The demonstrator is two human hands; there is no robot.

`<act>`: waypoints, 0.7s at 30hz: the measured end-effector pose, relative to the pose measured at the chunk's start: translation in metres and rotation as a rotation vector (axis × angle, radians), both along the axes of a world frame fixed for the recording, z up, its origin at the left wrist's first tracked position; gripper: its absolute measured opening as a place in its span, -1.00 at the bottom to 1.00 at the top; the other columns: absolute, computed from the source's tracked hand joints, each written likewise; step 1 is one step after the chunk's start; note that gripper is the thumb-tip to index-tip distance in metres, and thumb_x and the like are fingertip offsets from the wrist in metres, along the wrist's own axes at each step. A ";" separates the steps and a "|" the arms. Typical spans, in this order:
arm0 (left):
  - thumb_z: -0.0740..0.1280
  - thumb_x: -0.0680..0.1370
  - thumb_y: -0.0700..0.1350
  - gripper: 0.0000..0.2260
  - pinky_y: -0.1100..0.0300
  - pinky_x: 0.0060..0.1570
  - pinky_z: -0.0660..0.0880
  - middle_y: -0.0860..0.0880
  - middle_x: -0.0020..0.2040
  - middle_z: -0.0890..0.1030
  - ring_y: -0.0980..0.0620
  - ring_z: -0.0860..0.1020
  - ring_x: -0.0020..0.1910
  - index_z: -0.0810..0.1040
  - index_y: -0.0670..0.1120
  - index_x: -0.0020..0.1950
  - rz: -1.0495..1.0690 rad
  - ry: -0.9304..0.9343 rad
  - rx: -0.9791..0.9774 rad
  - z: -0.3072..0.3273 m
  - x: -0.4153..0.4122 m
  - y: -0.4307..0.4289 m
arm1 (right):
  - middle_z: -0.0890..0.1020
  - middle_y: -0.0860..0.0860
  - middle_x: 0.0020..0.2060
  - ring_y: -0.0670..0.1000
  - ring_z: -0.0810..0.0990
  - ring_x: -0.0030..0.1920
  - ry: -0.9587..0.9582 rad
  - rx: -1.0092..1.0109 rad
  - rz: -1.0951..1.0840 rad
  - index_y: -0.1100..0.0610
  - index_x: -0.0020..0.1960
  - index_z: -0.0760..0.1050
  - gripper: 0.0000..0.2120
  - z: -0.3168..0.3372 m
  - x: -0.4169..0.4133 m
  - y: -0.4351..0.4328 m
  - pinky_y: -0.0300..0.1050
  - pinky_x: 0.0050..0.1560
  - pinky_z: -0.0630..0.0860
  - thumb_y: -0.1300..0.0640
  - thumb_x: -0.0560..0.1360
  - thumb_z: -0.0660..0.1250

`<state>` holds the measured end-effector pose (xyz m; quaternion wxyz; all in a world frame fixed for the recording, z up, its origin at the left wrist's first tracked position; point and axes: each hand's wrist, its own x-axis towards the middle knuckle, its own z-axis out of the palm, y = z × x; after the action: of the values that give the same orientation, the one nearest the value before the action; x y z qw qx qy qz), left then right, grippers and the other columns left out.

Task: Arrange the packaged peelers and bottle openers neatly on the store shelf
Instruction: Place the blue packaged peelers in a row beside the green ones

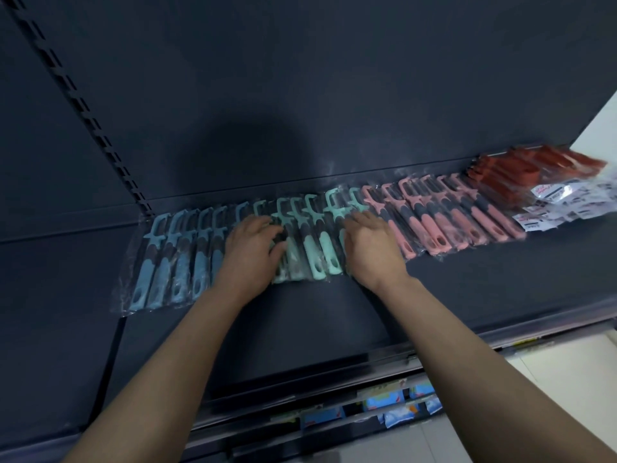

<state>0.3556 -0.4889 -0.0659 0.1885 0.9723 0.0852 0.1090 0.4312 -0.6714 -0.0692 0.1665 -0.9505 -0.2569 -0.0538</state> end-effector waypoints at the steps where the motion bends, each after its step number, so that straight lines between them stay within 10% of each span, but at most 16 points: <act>1: 0.19 0.60 -0.02 -0.64 -0.03 0.45 0.07 -0.15 0.44 0.29 -0.12 0.17 0.45 0.40 -0.12 0.37 0.051 0.054 0.028 -0.001 0.000 0.001 | 0.49 0.20 0.26 0.21 0.38 0.34 0.014 -0.038 -0.044 0.26 0.29 0.45 -0.66 -0.001 0.002 -0.004 0.05 0.41 0.24 0.29 0.54 0.13; 9: 0.12 0.63 -0.05 -0.57 0.17 0.43 0.03 -0.16 0.51 0.14 -0.06 0.07 0.50 0.22 -0.17 0.47 0.002 0.146 -0.104 -0.004 0.002 -0.002 | 0.30 0.16 0.44 0.14 0.20 0.47 0.129 -0.080 -0.040 0.22 0.47 0.23 -0.55 -0.002 0.003 -0.007 -0.06 0.48 0.12 0.30 0.58 0.08; 16: 0.17 0.61 -0.09 -0.63 0.04 0.43 0.14 -0.18 0.43 0.31 -0.13 0.24 0.42 0.37 -0.19 0.39 0.071 0.015 -0.036 0.003 -0.020 0.025 | 0.55 0.14 0.11 0.16 0.43 0.24 0.050 0.045 0.111 0.25 0.09 0.51 -0.78 0.019 -0.013 0.041 -0.05 0.31 0.28 0.18 0.56 0.17; 21: 0.21 0.58 -0.12 -0.68 -0.05 0.37 0.21 -0.22 0.35 0.39 -0.22 0.33 0.34 0.46 -0.20 0.30 0.251 0.006 0.049 -0.001 -0.053 0.070 | 0.31 0.11 0.44 0.11 0.16 0.49 0.103 -0.056 0.320 0.20 0.42 0.31 -0.58 0.024 -0.036 0.096 -0.07 0.48 0.08 0.08 0.60 0.16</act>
<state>0.3024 -0.4186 -0.0671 0.1495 0.9586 0.2040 0.1307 0.3954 -0.5757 -0.0448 0.1595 -0.9032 -0.3973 0.0295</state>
